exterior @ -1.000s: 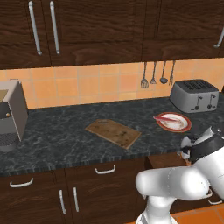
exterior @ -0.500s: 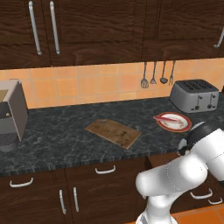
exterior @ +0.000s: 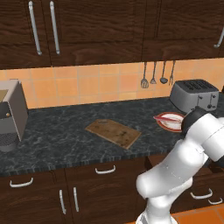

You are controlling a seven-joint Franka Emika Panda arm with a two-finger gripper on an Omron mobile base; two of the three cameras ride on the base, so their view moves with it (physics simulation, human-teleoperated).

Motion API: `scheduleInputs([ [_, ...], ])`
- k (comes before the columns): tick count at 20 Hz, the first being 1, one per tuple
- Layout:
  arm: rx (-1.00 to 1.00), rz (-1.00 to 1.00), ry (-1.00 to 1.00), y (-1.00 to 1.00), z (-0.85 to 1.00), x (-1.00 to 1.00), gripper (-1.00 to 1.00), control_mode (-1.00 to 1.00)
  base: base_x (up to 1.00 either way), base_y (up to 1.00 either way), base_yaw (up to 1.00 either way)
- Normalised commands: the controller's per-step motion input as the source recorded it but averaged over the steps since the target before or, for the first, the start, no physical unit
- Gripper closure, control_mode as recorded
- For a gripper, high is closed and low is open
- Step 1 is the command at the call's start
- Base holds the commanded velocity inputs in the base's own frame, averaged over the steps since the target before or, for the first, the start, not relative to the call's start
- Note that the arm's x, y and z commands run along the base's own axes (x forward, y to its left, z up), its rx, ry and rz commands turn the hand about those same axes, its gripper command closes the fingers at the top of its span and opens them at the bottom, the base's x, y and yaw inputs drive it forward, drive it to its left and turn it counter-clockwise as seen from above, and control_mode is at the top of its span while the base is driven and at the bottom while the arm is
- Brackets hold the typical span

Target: Pick up the knife from the drawer and place it on the cutting board. Then place the meat from the plate to the cutting board.

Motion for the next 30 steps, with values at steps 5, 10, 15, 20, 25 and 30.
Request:
scheduleInputs([
  [5, 0.01, 0.00, 0.00, -0.12, -0.18, 0.00, -1.00, -1.00, 0.00, 0.00, 0.00],
  [10, 0.04, 0.00, 0.00, -0.16, -0.08, 0.05, -1.00, -1.00, 0.00, 0.00, 0.00],
  [15, 0.02, 0.00, 0.00, -0.16, -0.08, 0.12, -1.00, -1.00, 0.00, 0.00, 0.00],
  [20, 0.01, 0.00, 0.00, -0.01, -0.20, 0.06, -1.00, -1.00, 0.00, 0.00, 0.00],
  [25, 0.00, 0.00, 0.00, 0.00, -0.26, 0.12, -1.00, -1.00, 0.00, 0.00, 0.00],
  [30, 0.00, 0.00, 0.00, 0.00, -0.32, 0.22, -1.00, -1.00, 0.00, 0.00, 0.00],
])
